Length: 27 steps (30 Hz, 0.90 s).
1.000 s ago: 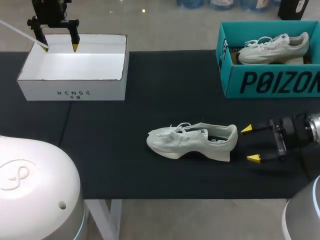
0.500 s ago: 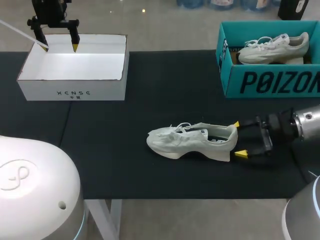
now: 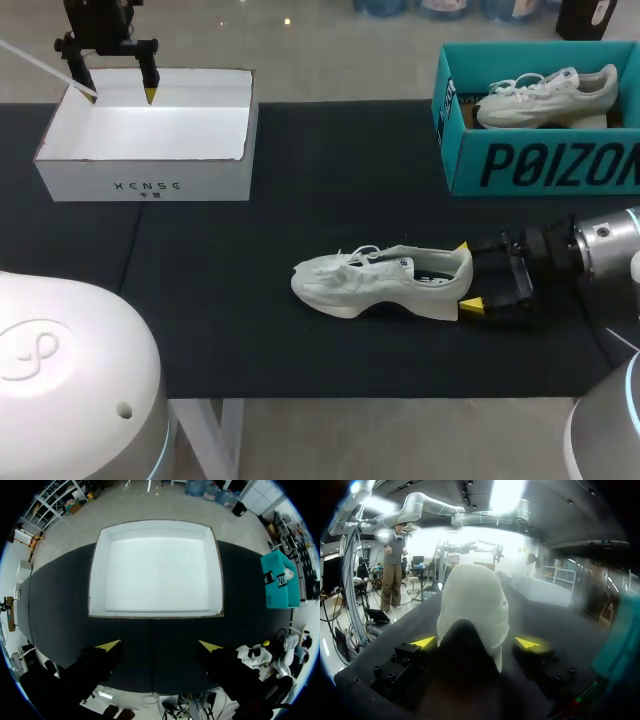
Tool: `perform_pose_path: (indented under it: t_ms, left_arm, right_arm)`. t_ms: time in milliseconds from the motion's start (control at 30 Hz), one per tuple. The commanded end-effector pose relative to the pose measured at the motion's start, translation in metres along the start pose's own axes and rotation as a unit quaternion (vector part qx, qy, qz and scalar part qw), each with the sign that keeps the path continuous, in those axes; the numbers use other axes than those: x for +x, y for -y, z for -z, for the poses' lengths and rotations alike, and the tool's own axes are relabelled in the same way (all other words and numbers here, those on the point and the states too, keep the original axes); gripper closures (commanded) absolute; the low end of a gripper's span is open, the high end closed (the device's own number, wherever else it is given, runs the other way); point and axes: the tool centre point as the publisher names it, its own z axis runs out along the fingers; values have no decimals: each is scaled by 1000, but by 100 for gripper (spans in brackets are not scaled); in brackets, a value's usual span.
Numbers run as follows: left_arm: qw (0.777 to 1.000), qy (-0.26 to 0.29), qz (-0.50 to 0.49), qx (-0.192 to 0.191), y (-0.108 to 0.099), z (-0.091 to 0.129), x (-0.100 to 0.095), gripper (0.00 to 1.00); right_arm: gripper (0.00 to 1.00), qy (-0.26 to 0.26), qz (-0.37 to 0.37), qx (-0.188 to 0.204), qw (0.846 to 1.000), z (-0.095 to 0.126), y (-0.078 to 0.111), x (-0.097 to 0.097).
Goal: Take the shoe out of the shoebox, open the shoe tongue, remove and reinsert the insole, then place the shoe into the shoebox
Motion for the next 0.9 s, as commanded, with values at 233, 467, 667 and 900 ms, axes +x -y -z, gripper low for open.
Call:
perform_pose_path:
  t_ms: [233, 467, 667, 900]
  left_arm:
    - [1000, 1, 0, 0, 0, 0, 0, 0]
    - [1000, 1, 0, 0, 0, 0, 0, 0]
    - [1000, 1, 0, 0, 0, 0, 0, 0]
    - [1000, 1, 0, 0, 0, 0, 0, 0]
  right_arm:
    - [0, -6, -2, -5, 1000, -6, 1, -1]
    - [0, 5, -7, -13, 1000, -6, 1, 0]
    - [0, 9, -8, -19, 1000, -10, -2, 0]
    - [0, 12, -26, -17, 999, -14, -3, 4]
